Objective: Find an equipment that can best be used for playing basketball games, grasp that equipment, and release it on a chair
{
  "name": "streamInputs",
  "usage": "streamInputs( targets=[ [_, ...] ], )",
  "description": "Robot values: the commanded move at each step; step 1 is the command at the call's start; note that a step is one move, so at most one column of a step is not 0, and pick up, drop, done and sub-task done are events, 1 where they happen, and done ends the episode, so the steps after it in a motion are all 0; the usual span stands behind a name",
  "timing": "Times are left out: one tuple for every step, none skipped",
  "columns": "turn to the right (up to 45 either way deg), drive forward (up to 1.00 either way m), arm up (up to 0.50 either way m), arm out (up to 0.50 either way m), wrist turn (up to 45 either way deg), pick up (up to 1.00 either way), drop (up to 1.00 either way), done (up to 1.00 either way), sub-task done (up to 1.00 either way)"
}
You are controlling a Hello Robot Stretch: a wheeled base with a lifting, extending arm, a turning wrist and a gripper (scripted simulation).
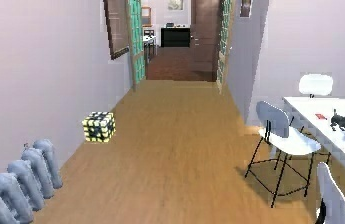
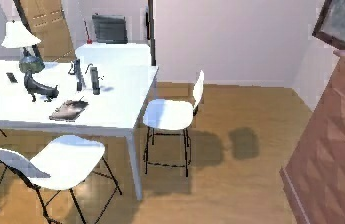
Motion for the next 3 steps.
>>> streamInputs(
  targets=[
    [0.0, 1.00, 0.00, 0.00, 0.0, 0.00, 0.00, 0.00, 0.00],
    [0.0, 1.00, 0.00, 0.00, 0.0, 0.00, 0.00, 0.00, 0.00],
    [0.0, 1.00, 0.00, 0.00, 0.0, 0.00, 0.00, 0.00, 0.00]
  ],
)
